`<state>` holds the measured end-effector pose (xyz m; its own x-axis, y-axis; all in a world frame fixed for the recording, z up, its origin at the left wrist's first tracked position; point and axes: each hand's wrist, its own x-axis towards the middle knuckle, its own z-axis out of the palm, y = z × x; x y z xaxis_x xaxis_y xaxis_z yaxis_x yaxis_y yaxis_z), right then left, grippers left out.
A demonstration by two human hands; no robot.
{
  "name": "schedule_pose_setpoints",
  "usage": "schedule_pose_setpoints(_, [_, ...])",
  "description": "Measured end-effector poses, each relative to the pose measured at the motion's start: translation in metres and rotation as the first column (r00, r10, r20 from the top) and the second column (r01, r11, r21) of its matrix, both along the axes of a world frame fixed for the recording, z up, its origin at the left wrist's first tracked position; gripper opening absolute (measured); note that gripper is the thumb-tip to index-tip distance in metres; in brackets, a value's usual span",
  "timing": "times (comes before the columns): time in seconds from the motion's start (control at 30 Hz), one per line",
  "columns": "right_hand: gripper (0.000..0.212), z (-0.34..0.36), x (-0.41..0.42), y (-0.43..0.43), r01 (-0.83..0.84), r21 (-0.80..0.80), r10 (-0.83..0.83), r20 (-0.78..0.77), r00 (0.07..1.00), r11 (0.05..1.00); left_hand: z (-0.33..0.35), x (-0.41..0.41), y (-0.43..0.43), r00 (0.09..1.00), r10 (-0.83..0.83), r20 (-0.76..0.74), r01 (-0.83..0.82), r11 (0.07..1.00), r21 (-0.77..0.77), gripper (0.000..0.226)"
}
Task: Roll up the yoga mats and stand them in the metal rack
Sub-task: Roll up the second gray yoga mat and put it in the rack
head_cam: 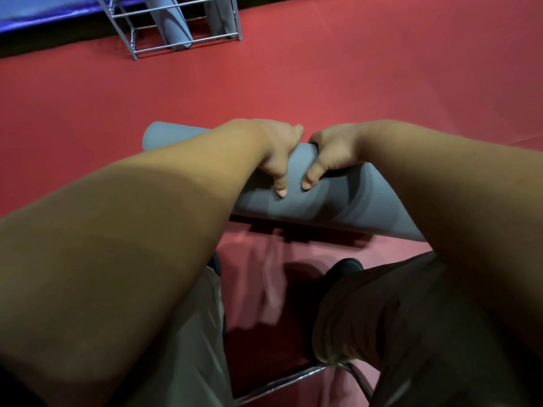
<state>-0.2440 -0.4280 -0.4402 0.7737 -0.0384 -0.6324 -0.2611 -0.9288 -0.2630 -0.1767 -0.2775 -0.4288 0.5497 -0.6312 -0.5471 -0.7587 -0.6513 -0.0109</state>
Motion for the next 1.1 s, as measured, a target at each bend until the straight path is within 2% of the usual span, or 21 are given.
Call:
schedule_pose_setpoints(0.07, [0.100,0.001,-0.002,0.000,-0.001,0.006,0.001,-0.010,1.000,1.000,0.001,0.003,0.001,0.999,0.019,-0.033,-0.019,1.000,-0.013,0.100])
schedule_pose_setpoints(0.17, [0.134,-0.002,-0.003,0.002,-0.027,-0.014,0.026,-0.042,0.999,1.000,-0.001,0.006,0.001,0.997,0.040,-0.066,-0.039,0.999,0.006,0.095])
schedule_pose_setpoints(0.23, [0.146,-0.004,-0.004,0.006,-0.060,-0.052,0.057,-0.053,0.997,0.997,-0.003,0.008,0.001,0.995,0.060,-0.081,-0.059,0.998,0.016,0.094])
schedule_pose_setpoints(0.33, [0.135,0.000,-0.002,0.009,-0.078,-0.130,0.078,-0.011,0.997,0.988,-0.004,0.011,0.003,0.992,0.095,-0.088,-0.093,0.995,0.025,0.091])
schedule_pose_setpoints(0.4, [0.116,0.004,0.000,0.008,-0.076,-0.129,0.078,0.009,0.997,0.989,-0.005,0.011,0.004,0.991,0.098,-0.086,-0.095,0.995,0.033,0.089])
schedule_pose_setpoints(0.5, [0.103,0.003,0.000,0.006,-0.058,-0.101,0.059,0.016,0.998,0.993,-0.007,0.011,0.005,0.992,0.098,-0.085,-0.096,0.995,0.027,0.089])
schedule_pose_setpoints(0.57, [0.095,0.002,0.000,0.003,-0.036,-0.081,0.037,0.011,0.999,0.996,-0.007,0.007,0.004,0.997,0.060,-0.047,-0.059,0.998,0.019,0.096])
schedule_pose_setpoints(0.7, [0.085,0.004,0.000,-0.001,-0.012,-0.054,0.012,0.009,1.000,0.998,-0.005,-0.004,0.003,0.997,-0.058,0.047,0.055,0.996,0.074,0.127])
schedule_pose_setpoints(0.77, [0.084,0.005,-0.001,-0.001,-0.003,-0.046,0.003,0.010,1.000,0.999,-0.005,-0.005,0.004,0.996,-0.053,0.075,0.048,0.997,0.065,0.127])
schedule_pose_setpoints(0.87, [0.083,0.007,-0.003,-0.001,-0.007,-0.043,0.007,0.005,1.000,0.999,-0.004,-0.002,0.003,0.997,-0.025,0.072,0.025,1.000,-0.004,0.107])
schedule_pose_setpoints(0.97, [0.082,0.009,-0.003,-0.002,-0.026,-0.037,0.027,0.021,0.999,0.999,0.002,0.003,0.003,0.999,-0.002,0.033,0.003,1.000,-0.029,0.097])
schedule_pose_setpoints(1.03, [0.094,0.008,-0.002,-0.002,-0.034,-0.033,0.034,0.014,0.999,0.999,0.003,0.006,0.004,1.000,0.019,0.004,-0.018,1.000,-0.018,0.092])
schedule_pose_setpoints(1.1, [0.119,0.008,-0.002,0.001,-0.053,-0.047,0.052,-0.022,0.998,0.997,0.002,0.009,0.005,0.999,0.047,-0.024,-0.047,0.999,-0.004,0.088])
